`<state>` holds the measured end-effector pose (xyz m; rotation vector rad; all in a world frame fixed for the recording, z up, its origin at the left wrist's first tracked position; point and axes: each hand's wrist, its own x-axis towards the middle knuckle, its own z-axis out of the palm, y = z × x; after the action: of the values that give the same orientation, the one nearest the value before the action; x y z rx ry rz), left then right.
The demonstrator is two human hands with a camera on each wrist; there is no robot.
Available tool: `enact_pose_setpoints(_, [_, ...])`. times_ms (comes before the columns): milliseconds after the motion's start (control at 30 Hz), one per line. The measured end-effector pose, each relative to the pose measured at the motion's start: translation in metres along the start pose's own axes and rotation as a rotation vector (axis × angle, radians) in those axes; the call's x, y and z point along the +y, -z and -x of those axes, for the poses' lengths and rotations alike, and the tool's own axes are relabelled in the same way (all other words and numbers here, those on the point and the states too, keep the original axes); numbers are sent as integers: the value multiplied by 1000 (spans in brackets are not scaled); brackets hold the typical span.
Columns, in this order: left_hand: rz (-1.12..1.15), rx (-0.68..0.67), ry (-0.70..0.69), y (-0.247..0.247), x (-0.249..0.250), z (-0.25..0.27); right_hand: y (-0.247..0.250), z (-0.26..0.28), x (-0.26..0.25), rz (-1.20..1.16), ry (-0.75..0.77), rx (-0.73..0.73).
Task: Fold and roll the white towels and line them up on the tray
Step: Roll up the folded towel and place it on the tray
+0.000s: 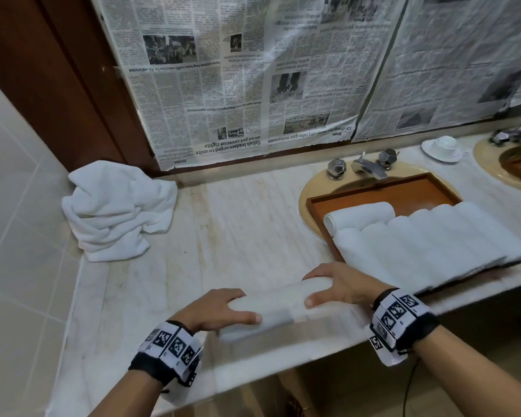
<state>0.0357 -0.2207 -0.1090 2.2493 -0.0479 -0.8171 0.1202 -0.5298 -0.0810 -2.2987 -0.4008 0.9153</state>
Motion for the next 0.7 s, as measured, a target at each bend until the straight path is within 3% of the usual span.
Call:
enact_pose_setpoints(200, [-31,100,-140,26,48,-21,43,26,16,-50,57,114])
enact_pose_setpoints(400, [-58,101,-230,37,116,-62,108,48,49,-109,105,199])
enact_pose_setpoints(700, [-101,112,-327,10,251,-164,239,64,163,-198,148,273])
